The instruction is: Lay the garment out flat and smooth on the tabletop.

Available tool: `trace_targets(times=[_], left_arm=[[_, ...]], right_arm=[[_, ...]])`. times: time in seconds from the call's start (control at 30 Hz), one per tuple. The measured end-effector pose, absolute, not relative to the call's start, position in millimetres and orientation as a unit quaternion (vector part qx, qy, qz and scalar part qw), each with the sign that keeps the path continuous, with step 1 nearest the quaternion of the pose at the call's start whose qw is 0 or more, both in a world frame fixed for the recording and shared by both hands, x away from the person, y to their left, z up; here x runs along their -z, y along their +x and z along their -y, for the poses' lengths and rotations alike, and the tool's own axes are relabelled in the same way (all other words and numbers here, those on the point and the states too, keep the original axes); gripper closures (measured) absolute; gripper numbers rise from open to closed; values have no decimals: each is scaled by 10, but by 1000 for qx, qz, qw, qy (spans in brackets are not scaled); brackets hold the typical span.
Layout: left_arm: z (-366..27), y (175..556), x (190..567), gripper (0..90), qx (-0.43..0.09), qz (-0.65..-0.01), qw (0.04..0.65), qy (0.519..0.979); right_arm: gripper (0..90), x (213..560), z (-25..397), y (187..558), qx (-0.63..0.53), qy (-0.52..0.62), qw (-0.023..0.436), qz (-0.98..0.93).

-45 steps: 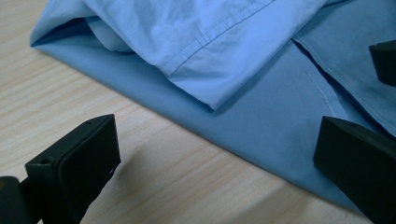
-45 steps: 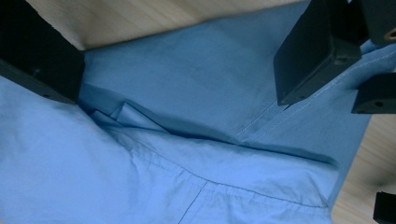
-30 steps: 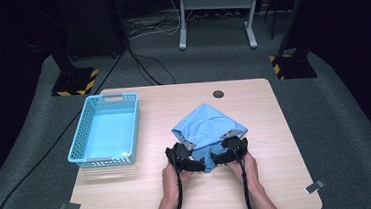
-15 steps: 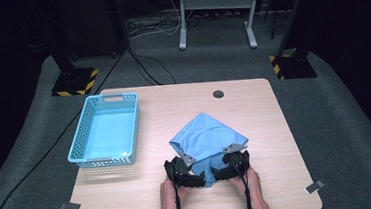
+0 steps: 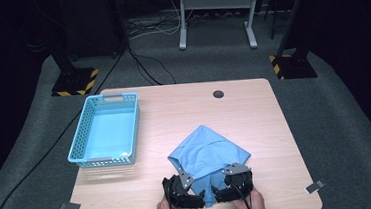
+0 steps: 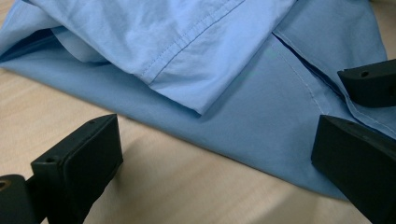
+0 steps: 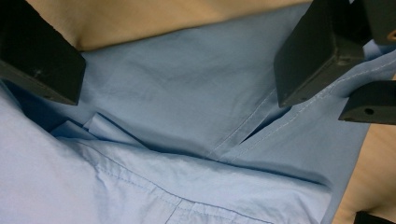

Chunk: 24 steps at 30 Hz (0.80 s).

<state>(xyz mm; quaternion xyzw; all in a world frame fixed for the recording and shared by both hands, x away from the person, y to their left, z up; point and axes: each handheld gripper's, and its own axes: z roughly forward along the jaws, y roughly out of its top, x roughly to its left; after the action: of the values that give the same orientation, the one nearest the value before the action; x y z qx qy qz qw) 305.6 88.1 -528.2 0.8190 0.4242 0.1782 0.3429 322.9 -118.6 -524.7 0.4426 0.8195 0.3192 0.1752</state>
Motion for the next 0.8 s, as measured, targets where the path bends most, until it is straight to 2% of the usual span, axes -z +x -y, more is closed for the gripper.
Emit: trace_targets(times=[0.17,0.7,0.8], left_arm=[[-909,2997,5283,13,-178,-420,343,821],[-984,3142,5289,2,-183,-443,339,809],[-985,3140,5289,2,-182,-442,341,810]], right_arm=[[14,5251,1174,3122,-320,442,176,-819],[0,5251,1196,3142,-322,429,170,-827],[8,5204,1174,3180,-312,409,188,-837]])
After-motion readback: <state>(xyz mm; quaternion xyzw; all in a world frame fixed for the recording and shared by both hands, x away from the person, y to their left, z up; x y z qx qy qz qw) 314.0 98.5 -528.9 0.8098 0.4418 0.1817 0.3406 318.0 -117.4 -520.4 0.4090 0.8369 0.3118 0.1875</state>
